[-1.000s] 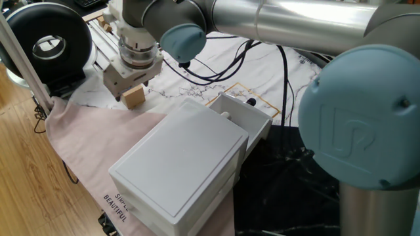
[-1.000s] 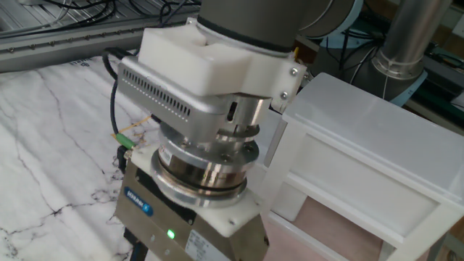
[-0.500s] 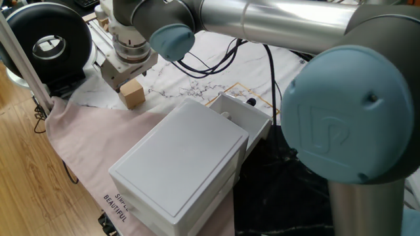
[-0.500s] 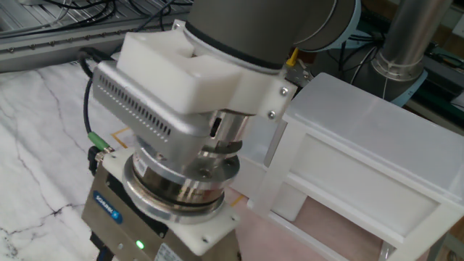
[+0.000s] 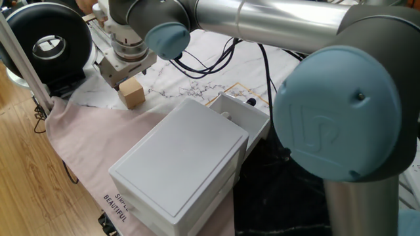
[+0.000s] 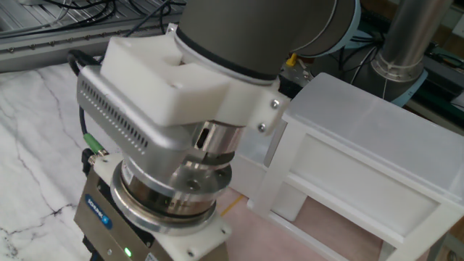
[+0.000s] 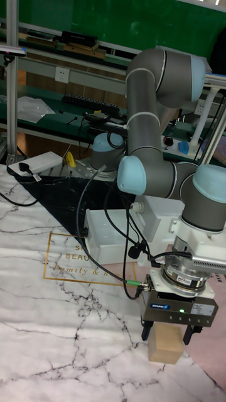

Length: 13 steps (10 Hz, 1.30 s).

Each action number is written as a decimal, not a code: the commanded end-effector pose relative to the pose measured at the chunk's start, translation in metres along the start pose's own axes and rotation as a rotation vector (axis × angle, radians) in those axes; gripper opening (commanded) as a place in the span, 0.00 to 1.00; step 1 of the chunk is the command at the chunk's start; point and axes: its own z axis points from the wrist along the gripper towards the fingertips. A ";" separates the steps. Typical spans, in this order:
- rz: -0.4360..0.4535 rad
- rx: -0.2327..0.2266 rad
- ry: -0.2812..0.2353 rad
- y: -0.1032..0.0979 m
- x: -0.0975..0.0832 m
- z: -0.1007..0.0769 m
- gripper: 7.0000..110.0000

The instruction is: Put things in the drawer

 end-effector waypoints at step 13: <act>0.143 0.046 0.131 0.006 0.012 0.024 0.57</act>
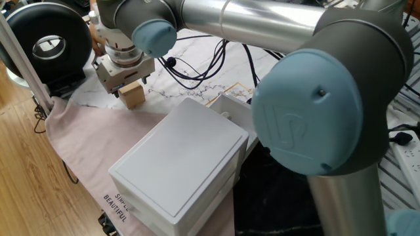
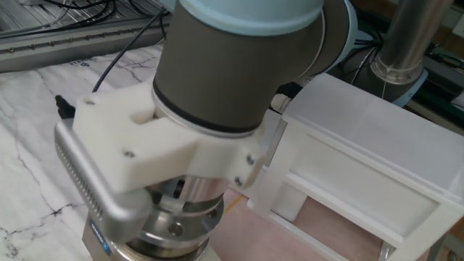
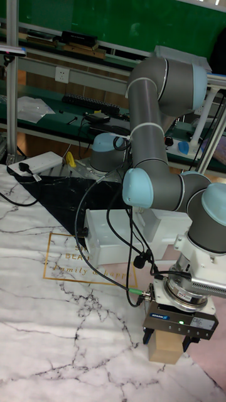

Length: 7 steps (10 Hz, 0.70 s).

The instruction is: Put things in the drawer

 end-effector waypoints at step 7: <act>0.067 -0.041 0.040 0.015 -0.001 -0.005 0.00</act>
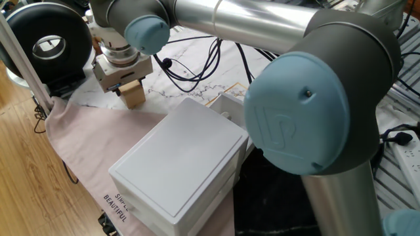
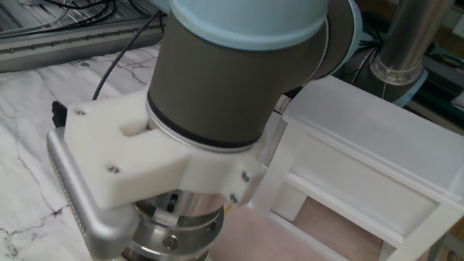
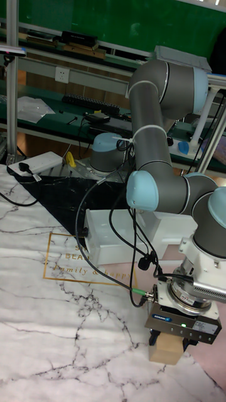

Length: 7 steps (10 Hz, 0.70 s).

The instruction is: Put things in the drawer

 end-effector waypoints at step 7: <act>0.007 0.001 0.029 -0.018 -0.010 -0.021 0.00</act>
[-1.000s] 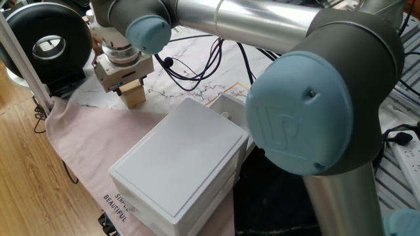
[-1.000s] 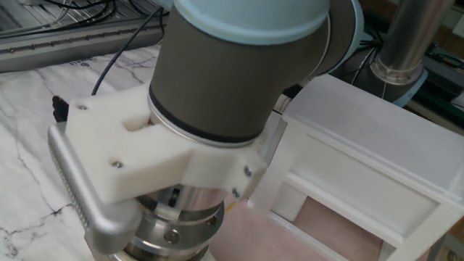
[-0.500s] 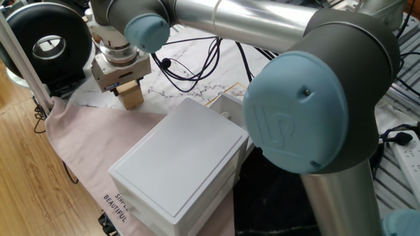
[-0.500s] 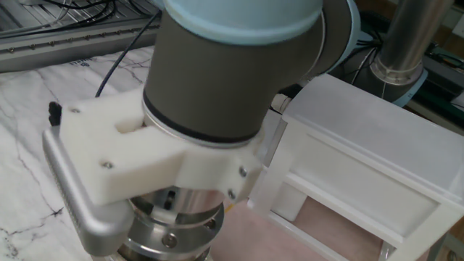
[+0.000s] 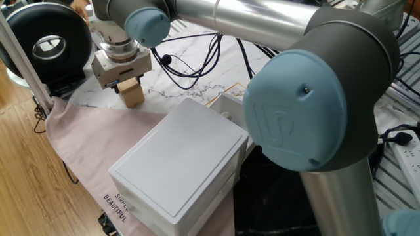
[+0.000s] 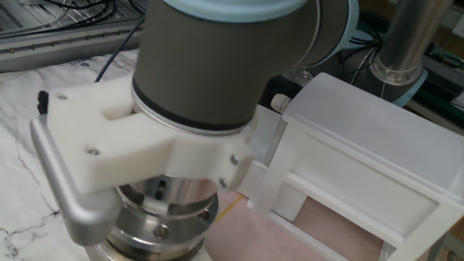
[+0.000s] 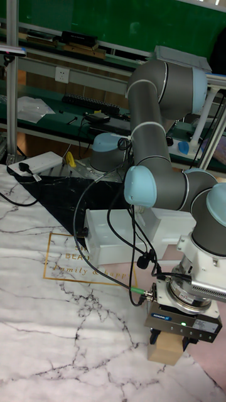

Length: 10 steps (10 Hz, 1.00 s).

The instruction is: Put things in the drawer

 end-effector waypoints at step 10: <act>-0.184 -0.109 0.175 -0.082 0.045 -0.138 0.00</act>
